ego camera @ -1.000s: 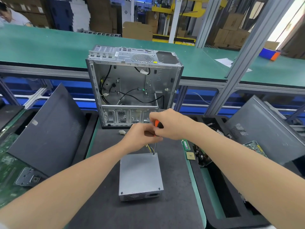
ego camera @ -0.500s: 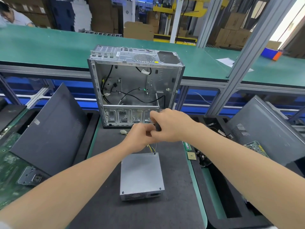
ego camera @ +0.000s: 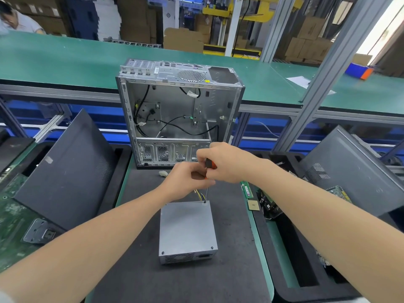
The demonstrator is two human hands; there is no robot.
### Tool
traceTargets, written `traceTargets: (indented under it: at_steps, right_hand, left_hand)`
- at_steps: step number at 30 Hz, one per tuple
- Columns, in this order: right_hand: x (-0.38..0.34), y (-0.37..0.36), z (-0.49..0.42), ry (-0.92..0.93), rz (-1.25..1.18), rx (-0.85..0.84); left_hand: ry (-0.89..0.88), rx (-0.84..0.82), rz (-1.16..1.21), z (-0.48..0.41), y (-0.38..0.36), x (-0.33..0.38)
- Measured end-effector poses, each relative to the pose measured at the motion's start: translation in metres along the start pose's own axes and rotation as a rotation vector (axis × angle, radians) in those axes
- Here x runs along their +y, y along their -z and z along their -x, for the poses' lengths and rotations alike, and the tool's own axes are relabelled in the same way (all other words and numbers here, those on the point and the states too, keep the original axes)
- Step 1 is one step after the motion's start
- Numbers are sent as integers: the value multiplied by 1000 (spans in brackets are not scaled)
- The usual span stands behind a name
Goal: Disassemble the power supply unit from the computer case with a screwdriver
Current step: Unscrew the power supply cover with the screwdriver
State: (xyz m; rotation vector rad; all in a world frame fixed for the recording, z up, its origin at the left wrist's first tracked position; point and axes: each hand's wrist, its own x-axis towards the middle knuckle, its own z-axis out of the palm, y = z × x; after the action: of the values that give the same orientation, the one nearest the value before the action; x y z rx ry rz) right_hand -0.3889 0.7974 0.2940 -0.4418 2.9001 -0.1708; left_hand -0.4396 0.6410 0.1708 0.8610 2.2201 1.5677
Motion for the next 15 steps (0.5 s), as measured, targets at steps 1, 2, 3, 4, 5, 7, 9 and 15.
traceTargets:
  at_steps: [1,2,3,4,5,7,9,15]
  right_hand:
    - [0,0,0,14,-21,-7]
    - [-1,0,0,24,-47,-10]
    - [-1,0,0,33,-70,-10]
    - [-2,-1,0,42,-84,-9]
    - [-3,-1,1,46,-88,-8]
    - [-4,0,2,45,-80,-5]
    - [-6,-1,3,9,-29,41]
    - [-16,-19,-4,-250,398,263]
  left_hand:
    - [7,1,-6,0,0,0]
    - [12,-1,-9,-1,1,-2]
    - [13,-4,-11,0,0,-2]
    - [8,-4,-12,-1,-1,-3]
    - [2,4,-15,-1,-2,-3]
    - [-8,40,-28,-2,-4,-2]
    - [-13,67,-44,-2,-5,-1]
    - [-65,52,4,-4,-10,1]
